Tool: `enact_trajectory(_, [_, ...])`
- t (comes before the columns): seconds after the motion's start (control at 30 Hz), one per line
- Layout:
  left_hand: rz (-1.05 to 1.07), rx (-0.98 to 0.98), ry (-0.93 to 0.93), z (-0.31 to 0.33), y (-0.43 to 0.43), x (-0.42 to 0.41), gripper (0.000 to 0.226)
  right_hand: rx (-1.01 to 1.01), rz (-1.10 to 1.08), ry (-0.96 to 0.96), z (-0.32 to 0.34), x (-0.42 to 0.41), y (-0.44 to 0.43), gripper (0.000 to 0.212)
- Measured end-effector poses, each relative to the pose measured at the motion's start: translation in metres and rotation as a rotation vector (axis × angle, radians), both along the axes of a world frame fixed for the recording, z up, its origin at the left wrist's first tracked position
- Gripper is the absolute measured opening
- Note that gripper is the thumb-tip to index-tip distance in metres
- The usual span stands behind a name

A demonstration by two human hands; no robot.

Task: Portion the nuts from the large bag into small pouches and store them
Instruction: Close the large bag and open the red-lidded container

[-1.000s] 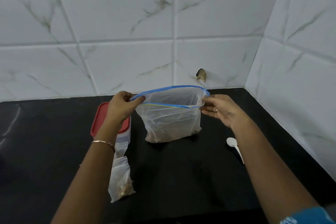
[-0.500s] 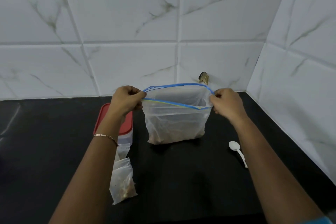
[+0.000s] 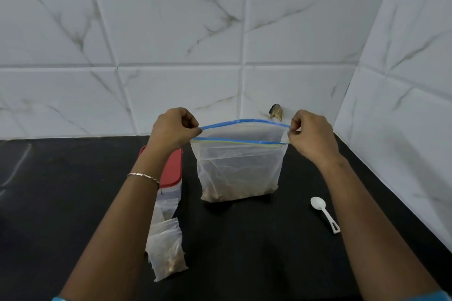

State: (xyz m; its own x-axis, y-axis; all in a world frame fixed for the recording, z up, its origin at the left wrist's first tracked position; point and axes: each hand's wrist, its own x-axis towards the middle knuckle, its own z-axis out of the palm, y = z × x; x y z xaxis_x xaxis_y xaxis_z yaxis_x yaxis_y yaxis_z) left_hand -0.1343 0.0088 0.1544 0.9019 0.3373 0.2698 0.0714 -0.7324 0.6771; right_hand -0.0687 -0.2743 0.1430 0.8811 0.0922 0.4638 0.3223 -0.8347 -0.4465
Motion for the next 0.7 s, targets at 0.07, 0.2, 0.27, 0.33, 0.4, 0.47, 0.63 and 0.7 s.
enact_trajectory(0.07, [0.034,0.051,-0.035,0.000,0.003,-0.001,0.015,-0.003,-0.019,-0.027,0.002,-0.001,-0.001,0.008])
enact_trajectory(0.2, [0.125,0.260,-0.115,-0.001,0.001,0.000,0.011,-0.085,-0.080,-0.043,0.011,0.002,-0.001,0.013])
enact_trajectory(0.27, [0.111,0.438,-0.128,-0.001,-0.003,0.002,0.013,-0.148,-0.082,-0.003,0.015,0.005,0.000,0.018])
enact_trajectory(0.33, [0.059,0.562,-0.082,-0.003,-0.008,0.004,0.021,-0.190,-0.057,0.041,0.019,0.007,0.001,0.015])
enact_trajectory(0.4, [0.008,0.656,-0.006,-0.005,-0.011,0.008,0.026,-0.203,-0.026,0.048,0.021,0.007,0.003,0.016])
enact_trajectory(0.47, [-0.021,0.728,0.048,-0.006,-0.012,0.010,0.028,-0.206,-0.008,0.040,0.024,0.005,0.006,0.018])
enact_trajectory(0.63, [-0.065,0.510,-0.022,0.003,0.002,0.015,0.012,-0.214,-0.033,0.053,0.031,0.010,0.010,0.018])
enact_trajectory(0.7, [-0.133,0.419,-0.036,0.011,0.009,0.016,0.015,-0.232,-0.046,0.041,0.033,0.013,0.007,0.014])
